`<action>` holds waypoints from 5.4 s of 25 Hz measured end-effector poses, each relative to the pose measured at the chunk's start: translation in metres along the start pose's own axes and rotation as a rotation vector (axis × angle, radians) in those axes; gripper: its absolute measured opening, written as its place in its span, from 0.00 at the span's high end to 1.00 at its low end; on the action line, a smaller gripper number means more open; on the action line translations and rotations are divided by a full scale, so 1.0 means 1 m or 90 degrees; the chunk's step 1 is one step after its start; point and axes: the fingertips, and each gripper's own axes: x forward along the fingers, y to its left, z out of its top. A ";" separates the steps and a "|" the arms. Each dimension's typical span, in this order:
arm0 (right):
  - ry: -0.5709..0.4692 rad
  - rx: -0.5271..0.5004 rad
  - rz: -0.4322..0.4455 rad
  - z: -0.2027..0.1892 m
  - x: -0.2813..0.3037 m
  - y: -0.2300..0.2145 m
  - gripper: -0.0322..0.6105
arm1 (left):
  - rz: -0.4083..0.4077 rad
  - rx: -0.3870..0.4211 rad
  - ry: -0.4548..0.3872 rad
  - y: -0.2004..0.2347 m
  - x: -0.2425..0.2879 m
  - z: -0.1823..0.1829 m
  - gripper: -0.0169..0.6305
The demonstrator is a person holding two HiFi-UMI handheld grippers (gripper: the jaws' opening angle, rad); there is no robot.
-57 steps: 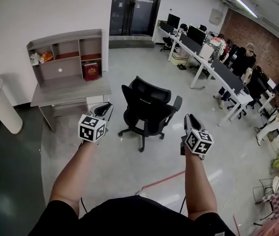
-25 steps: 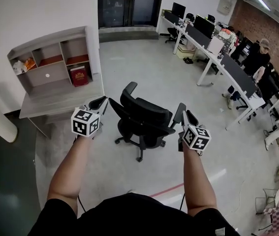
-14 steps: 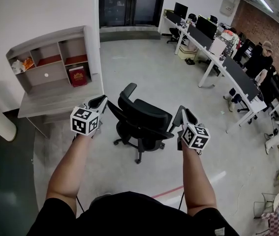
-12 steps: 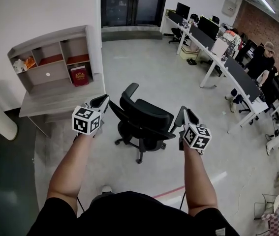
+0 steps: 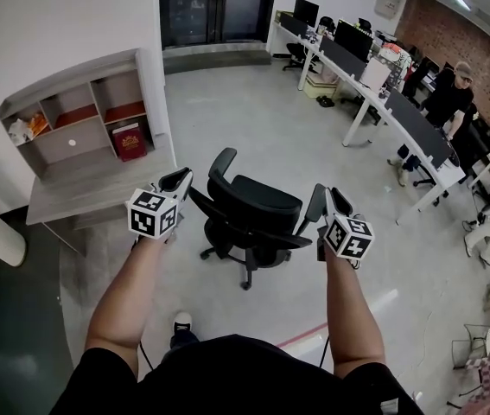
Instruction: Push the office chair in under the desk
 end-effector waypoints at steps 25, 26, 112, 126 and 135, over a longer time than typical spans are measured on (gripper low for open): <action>-0.015 0.005 -0.137 0.018 0.044 0.052 0.84 | -0.141 0.011 0.008 0.098 0.065 -0.004 0.92; -0.014 0.001 -0.144 0.018 0.042 0.052 0.84 | -0.147 0.014 0.008 0.099 0.067 -0.005 0.92; 0.641 -0.588 0.169 -0.312 0.053 0.008 0.49 | -0.480 0.594 0.458 0.018 0.141 -0.305 0.54; 0.668 -0.693 0.192 -0.342 0.063 0.003 0.79 | -0.446 0.664 0.496 0.033 0.149 -0.319 0.67; 0.658 -0.690 0.190 -0.343 0.061 0.004 0.79 | -0.459 0.723 0.504 0.033 0.146 -0.322 0.71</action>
